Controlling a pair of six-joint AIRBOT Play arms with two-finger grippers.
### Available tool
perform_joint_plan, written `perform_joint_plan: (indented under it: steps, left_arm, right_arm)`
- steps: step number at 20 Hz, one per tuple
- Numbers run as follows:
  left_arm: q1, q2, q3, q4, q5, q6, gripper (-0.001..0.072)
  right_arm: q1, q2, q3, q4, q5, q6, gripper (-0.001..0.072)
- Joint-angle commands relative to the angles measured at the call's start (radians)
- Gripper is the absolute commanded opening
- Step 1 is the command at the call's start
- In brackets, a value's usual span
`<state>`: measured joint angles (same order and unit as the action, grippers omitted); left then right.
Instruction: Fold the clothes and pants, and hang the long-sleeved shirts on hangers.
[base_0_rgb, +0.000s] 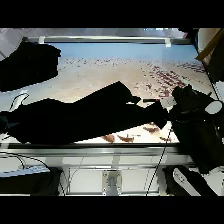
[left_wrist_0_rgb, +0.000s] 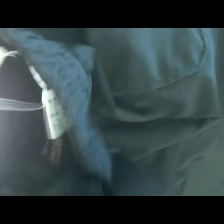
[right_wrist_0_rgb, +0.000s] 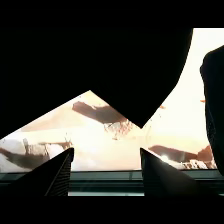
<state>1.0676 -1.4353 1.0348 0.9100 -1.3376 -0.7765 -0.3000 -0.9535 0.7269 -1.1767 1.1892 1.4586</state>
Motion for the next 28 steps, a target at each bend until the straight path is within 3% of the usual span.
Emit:
perform_joint_plan:
  steps: [1,5,9,15,21,22,24,25,28]
  left_arm:
    - [-0.082,0.0,-0.008,0.003,0.051,0.018,0.0012]
    - [-0.109,0.003,0.002,0.006,0.078,-0.032,0.0012]
    - [-0.094,0.057,0.01,0.013,0.079,-0.035,0.0011]
    - [-0.093,0.152,0.017,0.144,0.131,-0.074,0.0011]
    - [-0.094,0.159,0.017,0.16,0.138,-0.086,0.0011]
    - [-0.093,0.159,0.017,0.16,0.138,-0.092,0.0011]
    - [-0.093,0.159,0.017,0.16,0.138,-0.092,0.0011]
    - [-0.093,0.158,0.017,0.16,0.138,-0.093,0.0011]
    - [-0.093,0.159,0.02,0.162,0.138,-0.093,0.0011]
  right_arm:
    - [-0.08,-0.035,-0.104,0.076,-0.117,-0.051,0.0464]
    - [-0.08,-0.124,-0.104,0.087,-0.129,-0.067,0.0464]
    - [-0.08,-0.183,-0.104,0.193,-0.209,-0.15,0.0464]
    - [-0.08,-0.266,-0.103,0.261,-0.295,-0.203,0.0463]
    - [-0.079,-0.343,-0.103,0.338,-0.331,-0.251,0.0445]
    - [-0.079,-0.356,-0.103,0.338,-0.335,-0.251,0.0379]
    - [-0.079,-0.369,-0.103,0.338,-0.351,-0.267,0.0074]
    - [-0.08,-0.371,-0.103,0.338,-0.364,-0.276,0.0011]
    - [-0.08,-0.364,-0.059,0.34,-0.323,-0.277,0.0009]
